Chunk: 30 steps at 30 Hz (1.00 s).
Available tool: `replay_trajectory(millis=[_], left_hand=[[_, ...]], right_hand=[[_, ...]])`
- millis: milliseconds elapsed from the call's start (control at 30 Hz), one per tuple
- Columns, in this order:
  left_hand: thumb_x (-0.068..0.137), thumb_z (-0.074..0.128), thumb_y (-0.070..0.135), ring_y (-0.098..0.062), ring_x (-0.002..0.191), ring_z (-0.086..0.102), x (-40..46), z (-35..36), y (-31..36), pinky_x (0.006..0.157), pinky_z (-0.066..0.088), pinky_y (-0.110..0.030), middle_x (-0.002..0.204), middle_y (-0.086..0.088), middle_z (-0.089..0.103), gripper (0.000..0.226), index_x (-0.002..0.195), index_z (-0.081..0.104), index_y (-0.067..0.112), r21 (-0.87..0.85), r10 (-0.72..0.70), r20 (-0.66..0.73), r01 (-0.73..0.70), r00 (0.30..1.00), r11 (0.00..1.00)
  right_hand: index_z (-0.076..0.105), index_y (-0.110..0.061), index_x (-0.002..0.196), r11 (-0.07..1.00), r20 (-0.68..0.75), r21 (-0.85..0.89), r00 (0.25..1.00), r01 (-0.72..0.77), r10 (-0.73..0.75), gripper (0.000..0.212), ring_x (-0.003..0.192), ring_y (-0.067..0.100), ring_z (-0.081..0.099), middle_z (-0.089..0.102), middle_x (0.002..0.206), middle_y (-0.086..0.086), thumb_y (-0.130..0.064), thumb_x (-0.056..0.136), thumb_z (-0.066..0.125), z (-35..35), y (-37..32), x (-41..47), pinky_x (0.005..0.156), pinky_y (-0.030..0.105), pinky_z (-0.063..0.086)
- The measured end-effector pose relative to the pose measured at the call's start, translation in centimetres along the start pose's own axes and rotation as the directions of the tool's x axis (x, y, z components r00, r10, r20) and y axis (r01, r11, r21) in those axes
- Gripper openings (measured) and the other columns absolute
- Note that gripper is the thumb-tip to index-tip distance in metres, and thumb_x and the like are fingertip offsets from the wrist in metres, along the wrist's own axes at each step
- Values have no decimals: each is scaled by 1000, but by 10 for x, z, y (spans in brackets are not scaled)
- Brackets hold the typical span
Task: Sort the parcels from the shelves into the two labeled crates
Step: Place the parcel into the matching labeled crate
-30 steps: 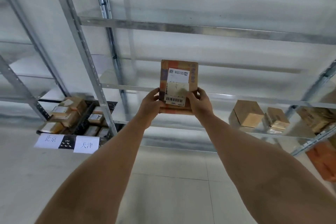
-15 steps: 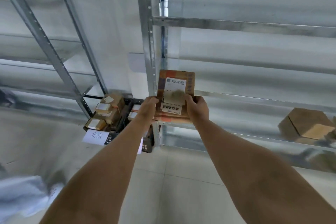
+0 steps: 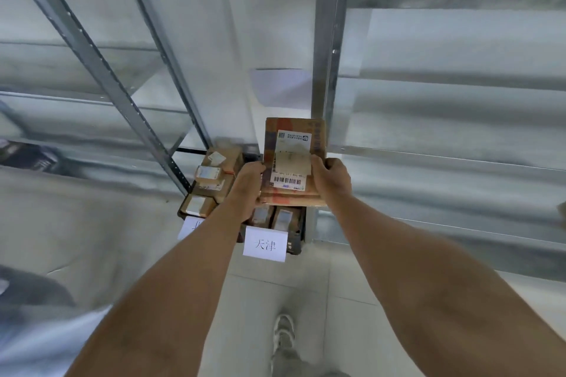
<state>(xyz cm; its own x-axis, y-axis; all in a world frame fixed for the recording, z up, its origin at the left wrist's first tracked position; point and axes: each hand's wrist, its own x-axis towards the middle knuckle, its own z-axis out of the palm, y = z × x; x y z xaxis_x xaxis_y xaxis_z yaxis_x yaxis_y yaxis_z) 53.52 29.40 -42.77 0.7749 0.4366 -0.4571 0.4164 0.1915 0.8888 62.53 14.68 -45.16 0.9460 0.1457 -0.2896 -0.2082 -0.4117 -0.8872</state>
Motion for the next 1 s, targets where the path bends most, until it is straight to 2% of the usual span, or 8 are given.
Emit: replay_trajectory(millis=[100,200,367,500,600,733,833,1000], left_hand=[[91,39,36,-34,108,70,59,-34,9,100,50,-58,111,-9,75,42,118,68,22,10,-67,3,67,998,998],[89,45,33,-33,106,69,102,-60,25,99,52,-55,113,-13,74,40,118,66,16,-22,-105,-27,104,994,994],[89,43,32,-34,107,69,161,-86,44,100,50,-56,107,-10,75,40,117,66,14,36,-127,9,126,992,991],[97,39,30,-30,109,66,206,-98,56,101,48,-55,110,-6,74,32,110,66,20,74,-137,61,132,989,988],[101,38,26,-29,107,66,251,-108,59,100,49,-52,109,-7,73,30,106,66,18,117,-146,123,132,982,984],[99,42,30,-30,111,65,322,-121,46,98,51,-51,114,-6,71,28,108,66,19,158,-177,189,148,966,976],[97,44,31,-28,114,64,372,-128,18,98,51,-51,118,-2,70,29,109,68,23,163,-223,225,189,949,968],[101,40,31,-25,114,64,435,-135,-58,98,50,-48,120,-4,69,31,119,62,19,167,-279,255,242,926,956]], right_hand=[[56,-26,84,1000,18,-13,1000,-15,15,24,71,12,68,67,75,-6,-46,97,54,40,-19,35,62,25,57],[59,-17,108,999,31,22,999,-31,30,37,80,19,71,71,89,1,-52,95,55,80,-36,66,73,38,63],[37,-18,141,999,-8,25,999,-46,46,61,92,22,70,67,112,1,-52,95,58,120,-58,100,76,37,62],[24,-28,145,999,-59,-27,998,-32,30,84,111,27,64,61,130,0,-65,81,64,152,-68,129,94,52,55],[23,-26,144,998,-85,-25,995,-62,60,107,120,26,59,57,134,0,-77,60,64,182,-70,158,101,53,50],[17,-17,149,989,-141,-59,982,-137,128,121,128,28,50,46,141,6,-70,58,77,222,-58,203,107,49,46],[9,-16,153,970,-177,-92,962,-227,208,137,136,33,40,35,148,12,-77,47,70,252,-37,235,112,53,39],[3,-13,156,943,-189,-184,951,-278,244,124,142,38,30,25,150,15,-64,71,78,299,41,282,116,54,33]])
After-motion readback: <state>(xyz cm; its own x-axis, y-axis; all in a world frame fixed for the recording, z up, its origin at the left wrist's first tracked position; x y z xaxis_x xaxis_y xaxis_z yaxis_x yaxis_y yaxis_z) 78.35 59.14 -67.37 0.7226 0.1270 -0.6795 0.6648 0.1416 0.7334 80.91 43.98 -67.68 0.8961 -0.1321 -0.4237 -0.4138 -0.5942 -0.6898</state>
